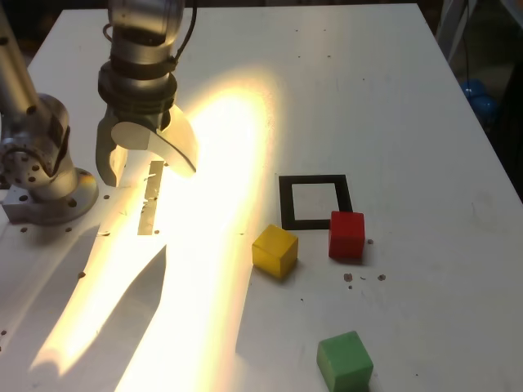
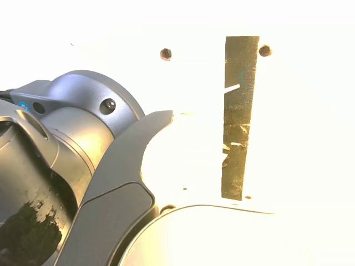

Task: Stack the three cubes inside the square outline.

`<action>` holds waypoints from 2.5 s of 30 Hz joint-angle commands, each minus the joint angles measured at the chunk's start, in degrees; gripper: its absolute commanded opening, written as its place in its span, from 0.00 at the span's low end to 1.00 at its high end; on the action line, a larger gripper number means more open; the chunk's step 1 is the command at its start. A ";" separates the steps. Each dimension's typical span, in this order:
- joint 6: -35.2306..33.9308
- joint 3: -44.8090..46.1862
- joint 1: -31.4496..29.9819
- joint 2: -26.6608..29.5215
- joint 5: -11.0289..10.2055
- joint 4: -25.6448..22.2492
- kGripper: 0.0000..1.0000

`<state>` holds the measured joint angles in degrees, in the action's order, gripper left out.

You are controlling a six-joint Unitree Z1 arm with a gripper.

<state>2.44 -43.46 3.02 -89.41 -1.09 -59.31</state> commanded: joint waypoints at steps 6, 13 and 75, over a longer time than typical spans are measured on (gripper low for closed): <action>0.27 1.06 0.59 -0.55 0.04 1.16 0.97; 0.36 0.15 0.69 -0.41 0.07 1.40 0.97; -2.70 -67.25 -17.35 -38.53 -3.75 -25.01 0.95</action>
<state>-0.40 -111.02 -14.54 -127.47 -5.06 -84.64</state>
